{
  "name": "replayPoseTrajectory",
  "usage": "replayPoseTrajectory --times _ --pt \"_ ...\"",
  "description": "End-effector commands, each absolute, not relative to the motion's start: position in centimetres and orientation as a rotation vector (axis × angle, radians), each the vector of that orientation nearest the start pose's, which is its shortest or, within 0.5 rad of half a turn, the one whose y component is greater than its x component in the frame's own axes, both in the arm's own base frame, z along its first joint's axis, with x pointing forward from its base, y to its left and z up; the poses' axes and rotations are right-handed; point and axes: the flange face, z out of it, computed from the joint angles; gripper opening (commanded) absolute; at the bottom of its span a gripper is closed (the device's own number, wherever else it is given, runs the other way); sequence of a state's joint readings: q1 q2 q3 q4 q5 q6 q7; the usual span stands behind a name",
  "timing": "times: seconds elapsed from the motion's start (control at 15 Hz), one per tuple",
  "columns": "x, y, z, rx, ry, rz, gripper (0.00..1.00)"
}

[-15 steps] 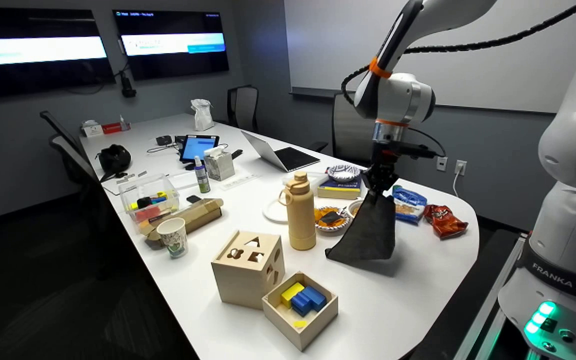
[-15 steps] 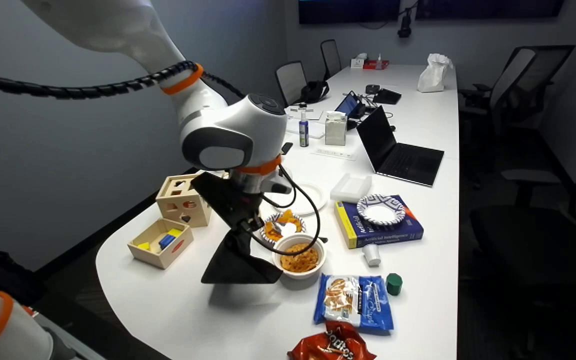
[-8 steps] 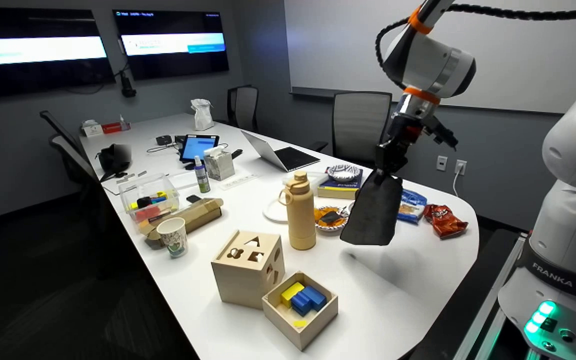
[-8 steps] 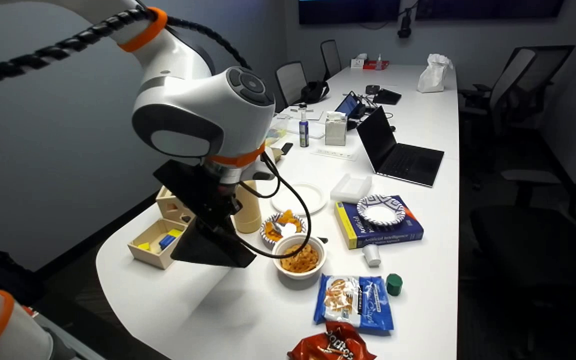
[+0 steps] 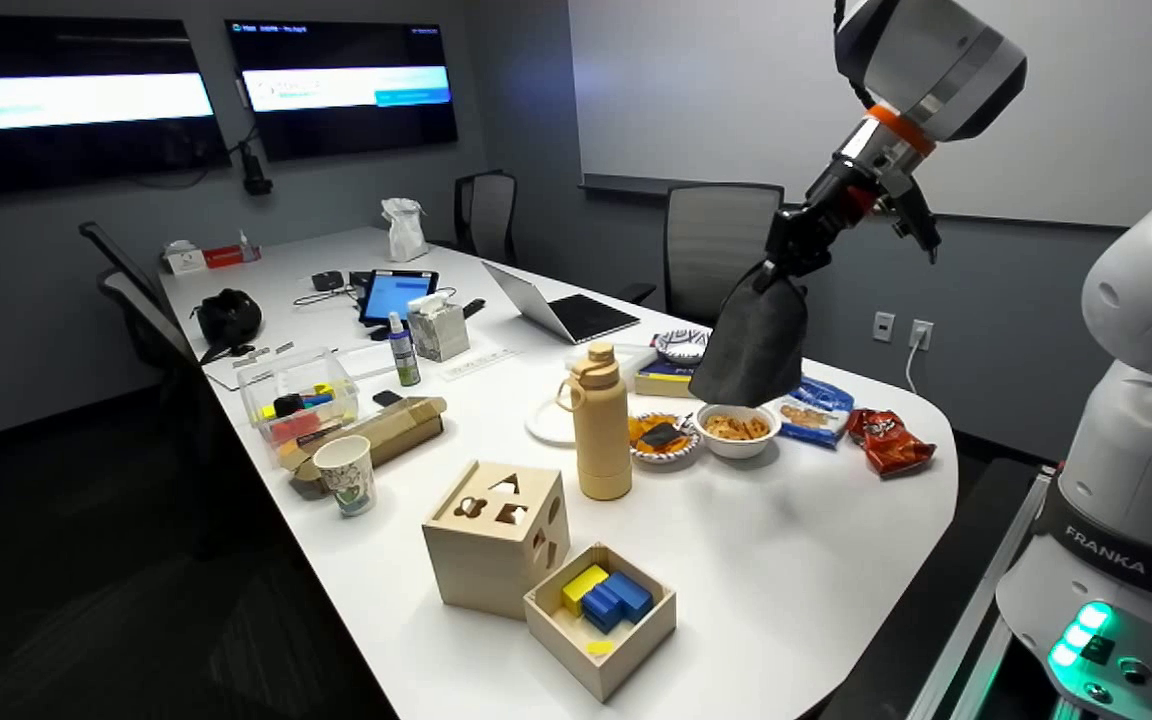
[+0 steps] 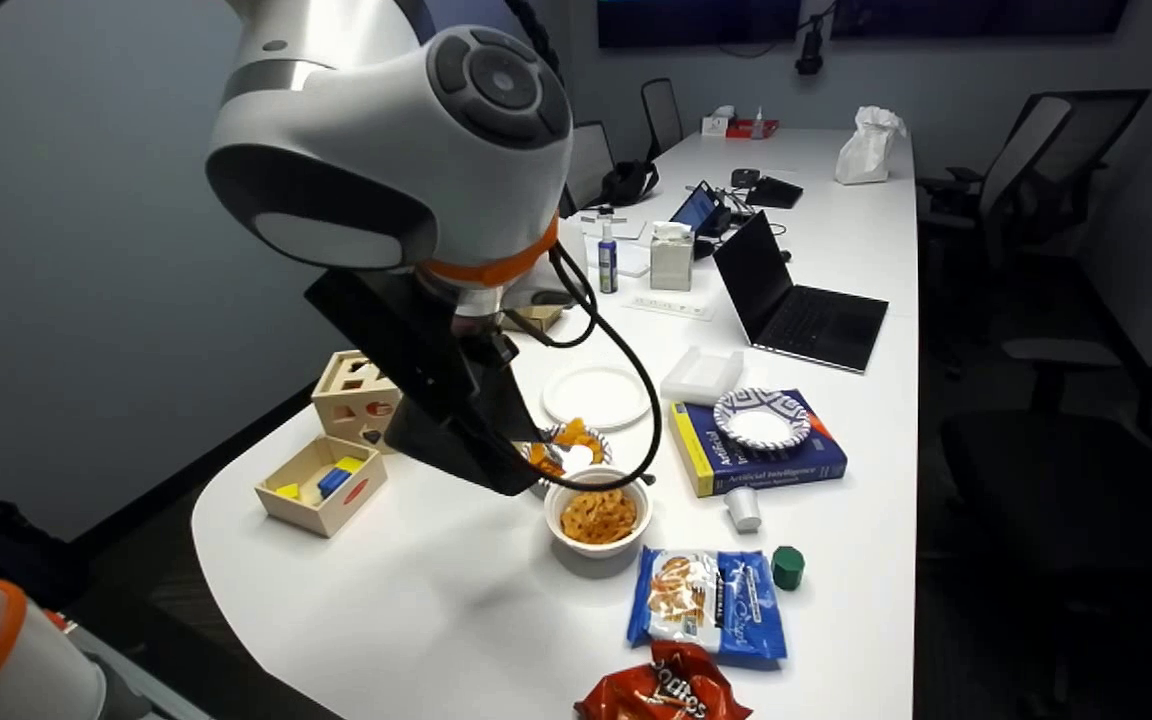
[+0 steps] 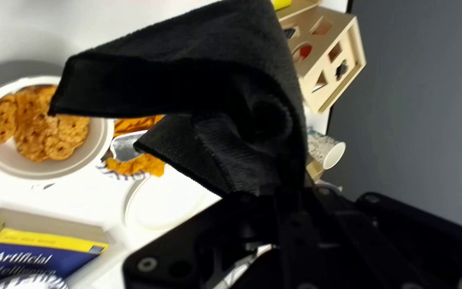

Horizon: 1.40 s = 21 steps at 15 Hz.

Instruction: Unfold the towel.

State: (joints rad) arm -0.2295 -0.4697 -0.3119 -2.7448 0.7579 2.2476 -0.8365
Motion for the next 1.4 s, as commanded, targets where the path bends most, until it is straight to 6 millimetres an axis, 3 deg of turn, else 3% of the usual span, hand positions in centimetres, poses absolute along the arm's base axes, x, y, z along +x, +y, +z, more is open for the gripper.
replayPoseTrajectory --times 0.0,0.2,0.47,0.8,1.07,1.2,1.33 --pt "35.2 -14.4 38.6 -2.633 0.347 -0.593 0.01" --pt "37.5 -10.9 38.6 -2.771 0.442 -0.585 0.01" --pt "39.5 -7.0 36.8 -2.937 0.578 -0.536 0.01" --pt "39.1 -5.6 35.5 -3.143 0.817 -0.391 0.01" --pt "38.0 -5.0 35.1 -3.262 1.018 -0.172 0.01" --pt "37.6 -4.8 35.3 -3.329 1.107 -0.025 0.01" --pt "37.5 -4.5 34.9 -3.340 1.075 0.244 0.01"
